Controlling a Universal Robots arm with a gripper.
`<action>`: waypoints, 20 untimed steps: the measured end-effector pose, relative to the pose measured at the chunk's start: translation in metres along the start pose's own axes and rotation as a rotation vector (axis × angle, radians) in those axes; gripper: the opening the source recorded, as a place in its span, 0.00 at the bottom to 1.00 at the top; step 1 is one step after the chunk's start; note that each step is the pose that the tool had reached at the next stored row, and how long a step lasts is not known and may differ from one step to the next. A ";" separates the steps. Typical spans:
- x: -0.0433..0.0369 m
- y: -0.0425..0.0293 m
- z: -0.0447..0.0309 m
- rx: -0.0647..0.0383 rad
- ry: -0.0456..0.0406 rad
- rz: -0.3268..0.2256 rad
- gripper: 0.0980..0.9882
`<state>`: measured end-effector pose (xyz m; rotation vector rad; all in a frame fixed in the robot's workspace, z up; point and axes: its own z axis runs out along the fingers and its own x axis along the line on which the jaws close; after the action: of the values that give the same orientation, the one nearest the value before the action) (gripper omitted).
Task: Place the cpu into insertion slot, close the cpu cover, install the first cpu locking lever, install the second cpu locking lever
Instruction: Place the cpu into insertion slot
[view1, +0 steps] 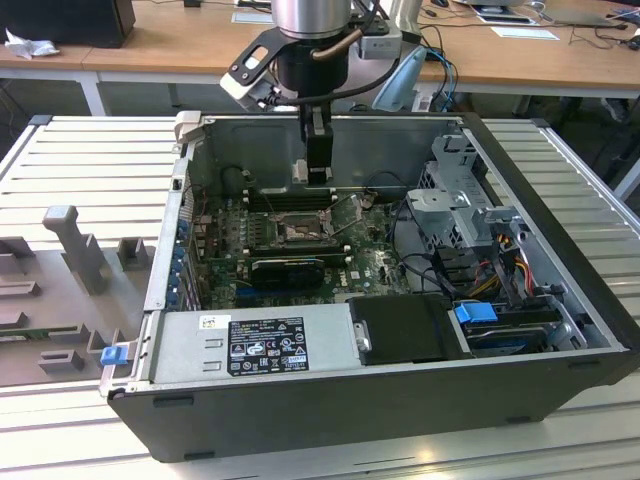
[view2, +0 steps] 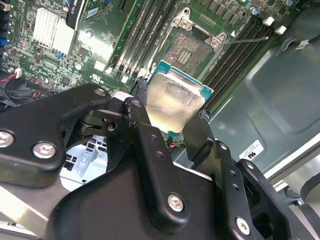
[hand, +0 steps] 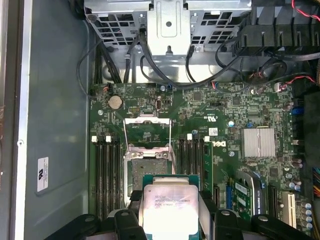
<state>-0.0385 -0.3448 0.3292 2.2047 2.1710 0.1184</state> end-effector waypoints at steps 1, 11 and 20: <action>0.0000 0.0000 0.0004 0.000 0.0000 0.000 0.48; -0.0001 -0.0005 0.0059 0.000 -0.0001 0.000 0.48; -0.0004 -0.0015 0.0172 0.000 -0.0001 0.000 0.48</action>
<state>-0.0385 -0.3448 0.3120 2.2047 2.1710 0.1183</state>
